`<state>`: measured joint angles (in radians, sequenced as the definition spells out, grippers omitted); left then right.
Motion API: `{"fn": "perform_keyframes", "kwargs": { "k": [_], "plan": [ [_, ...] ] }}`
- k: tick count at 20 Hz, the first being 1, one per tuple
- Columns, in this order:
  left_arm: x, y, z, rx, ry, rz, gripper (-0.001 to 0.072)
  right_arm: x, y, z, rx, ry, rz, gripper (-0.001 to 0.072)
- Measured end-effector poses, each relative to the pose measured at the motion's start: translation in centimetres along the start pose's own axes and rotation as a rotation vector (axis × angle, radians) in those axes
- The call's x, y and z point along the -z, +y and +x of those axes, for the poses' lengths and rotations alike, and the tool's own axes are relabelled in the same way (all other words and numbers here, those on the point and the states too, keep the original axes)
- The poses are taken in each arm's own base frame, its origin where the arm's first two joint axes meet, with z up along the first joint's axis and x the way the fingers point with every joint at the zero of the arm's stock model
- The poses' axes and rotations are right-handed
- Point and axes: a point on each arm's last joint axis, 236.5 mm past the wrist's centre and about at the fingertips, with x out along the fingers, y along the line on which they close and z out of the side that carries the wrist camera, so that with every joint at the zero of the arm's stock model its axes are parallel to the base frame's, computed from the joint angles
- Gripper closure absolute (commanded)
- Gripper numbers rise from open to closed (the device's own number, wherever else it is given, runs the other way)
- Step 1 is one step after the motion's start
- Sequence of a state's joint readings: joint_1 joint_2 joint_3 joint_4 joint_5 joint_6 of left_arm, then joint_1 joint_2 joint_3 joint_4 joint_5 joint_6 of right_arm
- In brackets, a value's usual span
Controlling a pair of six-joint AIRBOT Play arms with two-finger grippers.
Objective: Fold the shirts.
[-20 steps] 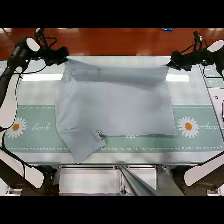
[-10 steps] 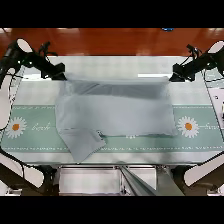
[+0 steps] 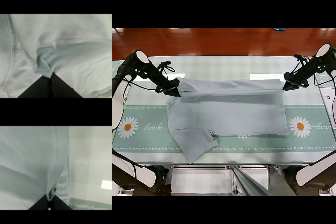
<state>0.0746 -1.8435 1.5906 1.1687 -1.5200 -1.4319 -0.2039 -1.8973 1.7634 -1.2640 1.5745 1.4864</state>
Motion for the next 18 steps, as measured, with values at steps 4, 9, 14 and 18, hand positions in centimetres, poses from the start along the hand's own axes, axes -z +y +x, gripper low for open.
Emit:
{"fn": "perform_keyframes", "kwargs": {
  "k": [4,9,14,18],
  "plan": [
    [0.9,0.0,0.1,0.005,0.038,0.013,0.0695,0.9,-0.5,1.3,0.011,0.038,0.023,0.0687],
    [1.4,-0.1,0.0,0.004,0.055,0.014,0.0399,0.6,-0.2,2.1,0.013,0.023,0.027,0.0296],
    [2.2,-0.1,-2.8,-0.039,0.009,0.012,0.02,1.2,-1.2,0.6,0.088,0.013,0.067,0.0296],
    [5.4,3.1,-6.8,-0.114,-0.075,-0.085,0.0197,2.7,-3.4,-3.3,0.14,-0.082,0.144,0.0297]
  ]
}}
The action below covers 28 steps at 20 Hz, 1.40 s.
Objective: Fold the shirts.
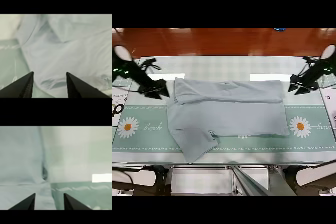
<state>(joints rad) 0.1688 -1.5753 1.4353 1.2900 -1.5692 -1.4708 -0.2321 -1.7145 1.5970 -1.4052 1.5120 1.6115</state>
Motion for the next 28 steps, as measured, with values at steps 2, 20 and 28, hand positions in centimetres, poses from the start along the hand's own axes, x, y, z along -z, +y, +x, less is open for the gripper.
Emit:
{"fn": "perform_keyframes", "kwargs": {
  "k": [2,20,28],
  "plan": [
    [2.7,2.8,-1.4,-0.023,-0.068,-0.095,0.0197,1.6,-1.1,-1.2,-0.023,-0.067,0.05,0.0297],
    [17.6,-1.1,11.1,0.361,-0.045,-0.423,0.02,16.0,4.8,-0.8,-0.364,-0.387,0.011,0.0306],
    [15.8,-3.1,12.1,0.328,-0.111,-0.321,0.0695,14.6,-0.3,-0.6,-0.268,-0.438,0.203,0.0306]
  ]
}}
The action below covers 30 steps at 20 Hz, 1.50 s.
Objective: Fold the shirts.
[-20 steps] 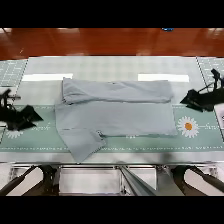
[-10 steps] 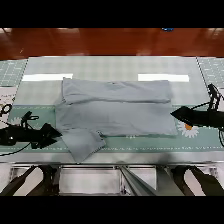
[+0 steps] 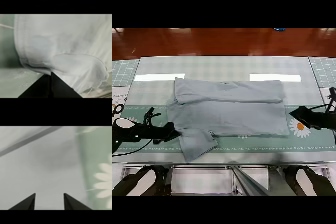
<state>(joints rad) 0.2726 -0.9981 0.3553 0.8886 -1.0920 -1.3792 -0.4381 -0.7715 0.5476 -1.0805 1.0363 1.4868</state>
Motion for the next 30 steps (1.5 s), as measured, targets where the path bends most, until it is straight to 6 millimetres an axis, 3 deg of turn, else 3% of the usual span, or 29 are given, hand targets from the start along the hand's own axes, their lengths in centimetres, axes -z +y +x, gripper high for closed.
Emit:
{"fn": "perform_keyframes", "kwargs": {
  "k": [2,4,8,14,15,17,23,26,30],
  "plan": [
    [0.0,-0.5,-0.1,0.007,0.004,0.027,0.0695,0.6,-4.3,-0.2,0.097,0.041,0.088,0.0306],
    [0.0,-0.7,-0.1,0.011,0.005,0.047,0.0695,2.8,-6.3,0.3,0.123,0.126,0.152,0.0306],
    [0.0,-0.9,-0.2,0.015,0.007,0.066,0.0695,6.4,-5.7,2.1,0.021,0.289,0.214,0.0307],
    [0.0,-1.0,-0.2,0.015,0.007,0.079,0.0695,8.5,-4.8,4.5,-0.088,0.427,0.303,0.0317],
    [0.0,-1.0,-0.2,0.015,0.006,0.081,0.0694,8.6,-4.3,5.0,-0.121,0.437,0.321,0.0382],
    [-0.1,-1.0,-0.2,0.015,0.004,0.082,0.0695,7.8,-3.8,6.0,-0.169,0.417,0.334,0.0688],
    [-1.7,-1.2,-1.6,0.03,-0.04,0.099,0.0695,6.4,-1.8,6.5,-0.295,0.38,0.279,0.0687],
    [-4.3,-2.1,-4.1,0.056,-0.112,0.109,0.0695,5.0,-1.1,6.0,-0.322,0.348,0.247,0.0687],
    [-7.9,-5.0,-7.1,0.109,-0.177,0.17,0.0695,1.9,1.2,5.5,-0.336,0.306,0.127,0.0687]
  ]
}}
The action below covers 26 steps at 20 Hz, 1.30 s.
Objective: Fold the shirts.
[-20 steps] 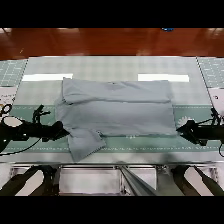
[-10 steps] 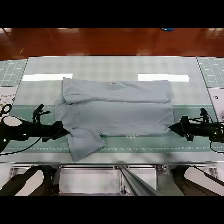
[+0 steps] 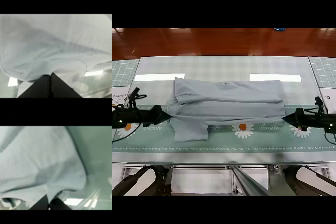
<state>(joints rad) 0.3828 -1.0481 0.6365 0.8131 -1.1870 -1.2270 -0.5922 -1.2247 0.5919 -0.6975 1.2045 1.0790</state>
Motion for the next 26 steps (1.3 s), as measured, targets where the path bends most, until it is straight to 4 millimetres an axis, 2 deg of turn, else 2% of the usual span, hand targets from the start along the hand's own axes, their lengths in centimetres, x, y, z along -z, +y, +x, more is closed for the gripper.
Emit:
{"fn": "perform_keyframes", "kwargs": {
  "k": [5,10,15,20,21,22,23,26],
  "plan": [
    [-5.8,-2.0,-0.2,0.035,-0.027,0.029,0.0695,-5.3,3.9,0.1,0.094,-0.038,-0.157,0.0687],
    [-11.6,-3.3,1.8,0.06,-0.016,0.04,0.0695,-10.7,6.7,0.9,0.138,-0.063,-0.211,0.0687],
    [-16.3,-4.2,5.0,0.073,0.005,0.038,0.0695,-15.1,7.7,2.2,0.139,-0.081,-0.215,0.0687],
    [-20.1,-5.0,6.9,0.083,-0.01,0.047,0.069,-17.9,7.5,3.6,0.136,-0.084,-0.21,0.0685],
    [-20.3,-5.0,7.3,0.084,-0.004,0.049,0.0553,-18.3,7.3,3.9,0.133,-0.085,-0.203,0.0606],
    [-20.5,-5.0,7.7,0.085,-0.001,0.051,0.0262,-18.5,7.1,4.2,0.13,-0.084,-0.194,0.0405],
    [-20.6,-4.8,8.1,0.083,0.005,0.045,0.0196,-18.9,7.1,4.5,0.125,-0.092,-0.186,0.0296],
    [-20.3,-3.8,8.5,0.057,0.039,0.033,0.0197,-19.9,7.0,4.6,0.111,-0.115,-0.148,0.0296]
  ]
}}
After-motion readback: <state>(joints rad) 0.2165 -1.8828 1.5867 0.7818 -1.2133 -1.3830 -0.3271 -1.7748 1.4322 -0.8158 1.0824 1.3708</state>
